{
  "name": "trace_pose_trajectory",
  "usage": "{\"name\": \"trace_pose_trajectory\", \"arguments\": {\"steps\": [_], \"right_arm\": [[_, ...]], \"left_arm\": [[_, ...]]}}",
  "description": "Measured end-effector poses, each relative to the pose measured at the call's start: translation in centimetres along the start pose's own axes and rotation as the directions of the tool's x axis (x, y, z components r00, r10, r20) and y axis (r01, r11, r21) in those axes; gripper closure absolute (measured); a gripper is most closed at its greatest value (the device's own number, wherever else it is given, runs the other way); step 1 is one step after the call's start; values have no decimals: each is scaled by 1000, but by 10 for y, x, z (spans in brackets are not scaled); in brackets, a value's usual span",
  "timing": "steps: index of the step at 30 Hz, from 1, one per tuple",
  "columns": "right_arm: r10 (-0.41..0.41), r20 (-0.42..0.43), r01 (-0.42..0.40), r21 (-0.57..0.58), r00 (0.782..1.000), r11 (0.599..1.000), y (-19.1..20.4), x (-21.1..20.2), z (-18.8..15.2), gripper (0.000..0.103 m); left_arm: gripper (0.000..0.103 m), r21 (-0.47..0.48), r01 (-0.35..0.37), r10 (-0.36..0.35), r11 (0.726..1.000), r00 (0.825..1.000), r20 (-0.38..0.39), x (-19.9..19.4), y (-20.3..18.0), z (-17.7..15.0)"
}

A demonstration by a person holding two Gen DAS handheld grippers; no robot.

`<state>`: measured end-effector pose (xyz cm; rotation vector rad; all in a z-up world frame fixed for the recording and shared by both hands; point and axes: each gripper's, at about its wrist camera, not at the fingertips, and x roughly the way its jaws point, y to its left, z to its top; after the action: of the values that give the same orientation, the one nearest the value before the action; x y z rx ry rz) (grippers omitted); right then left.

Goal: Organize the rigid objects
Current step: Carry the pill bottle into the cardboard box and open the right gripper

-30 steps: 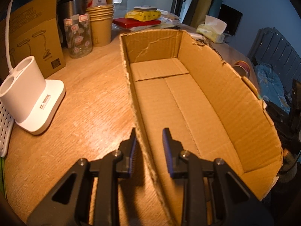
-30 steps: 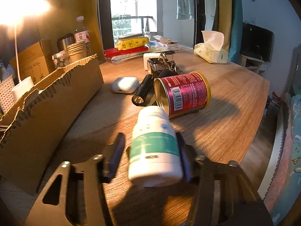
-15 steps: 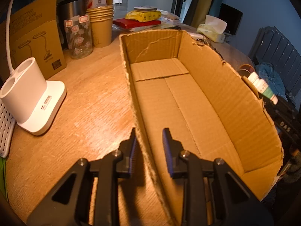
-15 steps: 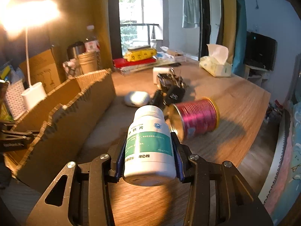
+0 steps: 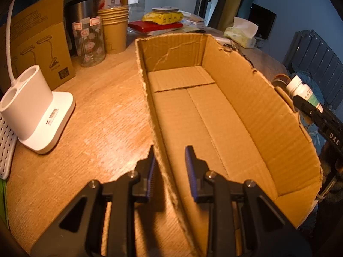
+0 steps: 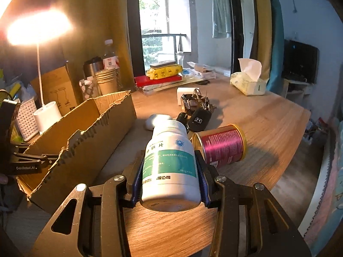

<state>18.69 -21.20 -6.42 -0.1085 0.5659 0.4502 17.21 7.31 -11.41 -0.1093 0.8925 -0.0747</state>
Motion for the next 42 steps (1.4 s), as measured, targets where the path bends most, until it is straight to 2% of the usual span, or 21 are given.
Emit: {"name": "trace_pose_trajectory", "arguments": {"steps": [5, 13, 16, 21, 27, 35, 42], "right_arm": [[43, 30, -43, -19, 999, 999, 23, -15, 12, 58], [171, 86, -156, -161, 981, 974, 100, -40, 41, 58], [198, 80, -179, -198, 977, 964, 119, -41, 44, 58], [229, 26, -216, -232, 973, 948, 146, -32, 40, 58], [229, -29, -229, -217, 973, 949, 156, -20, 32, 58], [217, -102, -231, -154, 971, 961, 149, -1, 20, 58], [228, -127, -244, -127, 965, 961, 144, 4, 12, 58]], "left_arm": [[76, 3, 0, 0, 1000, 1000, 0, 0, -1, 0], [76, 3, 0, 0, 1000, 1000, 0, 0, 0, 0], [76, 3, 0, 0, 1000, 1000, 0, 0, 0, 0], [76, 2, 0, 0, 1000, 1000, 0, 0, 0, 0], [76, 4, -5, 5, 1000, 1000, 1, 0, -1, 0], [76, 0, -4, 4, 1000, 1000, 0, 0, 0, -1], [75, 3, 0, 0, 1000, 1000, -1, 0, 0, 0]]}}
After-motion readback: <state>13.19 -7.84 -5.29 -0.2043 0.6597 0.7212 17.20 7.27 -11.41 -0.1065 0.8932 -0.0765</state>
